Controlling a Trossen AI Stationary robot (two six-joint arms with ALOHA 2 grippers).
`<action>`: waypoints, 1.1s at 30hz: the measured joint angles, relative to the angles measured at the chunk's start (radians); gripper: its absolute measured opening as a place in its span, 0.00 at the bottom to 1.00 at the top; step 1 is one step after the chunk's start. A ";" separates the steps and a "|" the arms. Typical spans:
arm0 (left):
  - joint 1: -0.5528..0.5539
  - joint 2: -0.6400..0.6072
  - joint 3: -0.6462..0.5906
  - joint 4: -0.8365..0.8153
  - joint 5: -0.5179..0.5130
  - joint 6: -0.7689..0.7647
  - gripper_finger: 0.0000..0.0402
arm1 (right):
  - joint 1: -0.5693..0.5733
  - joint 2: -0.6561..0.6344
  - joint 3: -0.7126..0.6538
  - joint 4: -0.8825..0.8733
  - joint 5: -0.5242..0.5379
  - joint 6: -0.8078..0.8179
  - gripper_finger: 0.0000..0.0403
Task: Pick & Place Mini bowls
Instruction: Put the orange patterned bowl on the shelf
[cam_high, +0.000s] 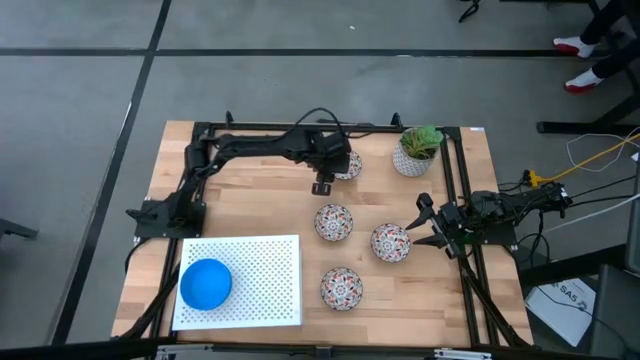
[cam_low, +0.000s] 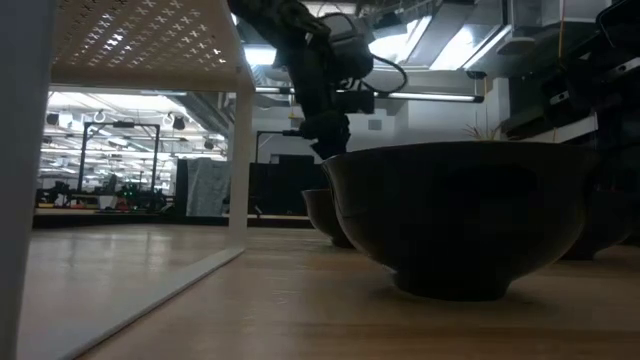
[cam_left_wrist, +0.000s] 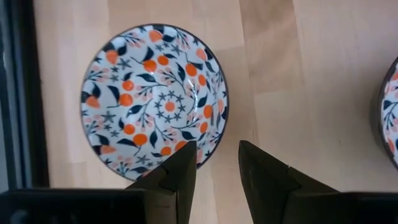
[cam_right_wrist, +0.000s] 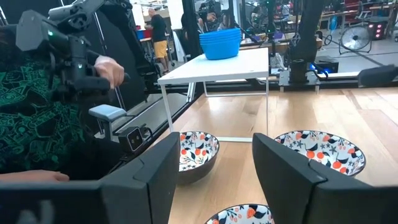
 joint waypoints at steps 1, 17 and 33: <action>-0.001 0.003 0.000 0.000 0.000 0.000 0.28 | 0.000 0.000 0.000 0.000 0.000 0.000 0.50; -0.047 0.047 -0.001 0.088 -0.063 -0.017 0.28 | 0.000 0.000 0.000 0.000 0.000 0.000 0.50; -0.026 0.094 0.000 0.109 -0.097 -0.073 0.28 | 0.000 0.000 0.000 0.000 0.000 0.000 0.50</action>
